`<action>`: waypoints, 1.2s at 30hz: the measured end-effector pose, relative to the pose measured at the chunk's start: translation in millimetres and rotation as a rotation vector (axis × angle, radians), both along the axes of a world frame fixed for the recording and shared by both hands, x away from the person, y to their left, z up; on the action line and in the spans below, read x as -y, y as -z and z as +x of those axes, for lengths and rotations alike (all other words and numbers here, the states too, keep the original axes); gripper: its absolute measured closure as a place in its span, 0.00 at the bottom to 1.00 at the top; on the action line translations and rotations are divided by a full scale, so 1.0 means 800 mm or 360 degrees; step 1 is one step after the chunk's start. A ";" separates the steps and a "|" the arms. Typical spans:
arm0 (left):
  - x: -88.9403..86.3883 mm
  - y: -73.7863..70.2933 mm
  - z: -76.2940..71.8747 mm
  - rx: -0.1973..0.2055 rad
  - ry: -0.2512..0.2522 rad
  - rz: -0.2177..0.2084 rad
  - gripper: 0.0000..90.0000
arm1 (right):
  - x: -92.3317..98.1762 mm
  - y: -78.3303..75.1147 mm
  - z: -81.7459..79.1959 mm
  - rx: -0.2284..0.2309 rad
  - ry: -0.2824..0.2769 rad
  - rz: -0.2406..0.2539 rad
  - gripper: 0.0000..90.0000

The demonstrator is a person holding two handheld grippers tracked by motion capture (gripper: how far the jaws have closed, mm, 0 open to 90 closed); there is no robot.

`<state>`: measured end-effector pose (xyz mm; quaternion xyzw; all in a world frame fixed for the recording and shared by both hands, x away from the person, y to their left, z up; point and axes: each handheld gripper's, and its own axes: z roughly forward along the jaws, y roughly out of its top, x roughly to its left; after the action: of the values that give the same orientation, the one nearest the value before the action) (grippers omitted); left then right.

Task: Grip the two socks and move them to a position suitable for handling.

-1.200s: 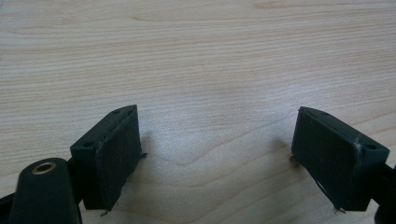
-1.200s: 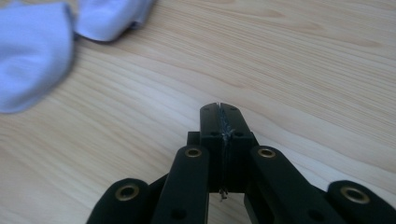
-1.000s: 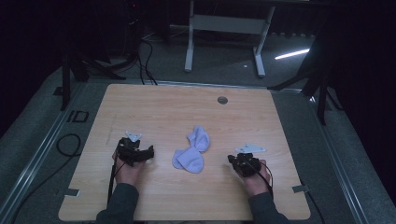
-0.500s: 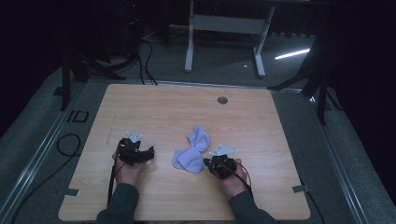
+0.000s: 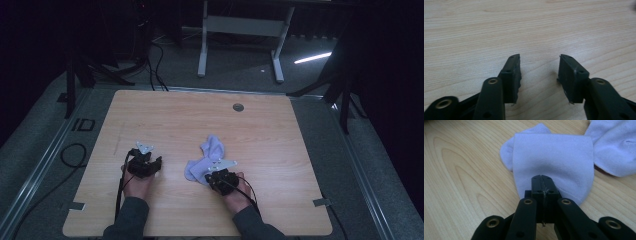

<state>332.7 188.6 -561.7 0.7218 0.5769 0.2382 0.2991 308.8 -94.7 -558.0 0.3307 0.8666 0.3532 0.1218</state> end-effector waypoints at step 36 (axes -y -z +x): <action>0.077 -0.012 -0.031 0.0049 0.0533 -0.0106 0.99 | -0.007 0.001 -0.010 -0.0042 -0.0122 0.0036 1.00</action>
<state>308.1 126.8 -551.8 0.7937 0.4515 0.1769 0.3673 300.5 -89.5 -558.8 0.3032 0.8762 0.3630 0.0928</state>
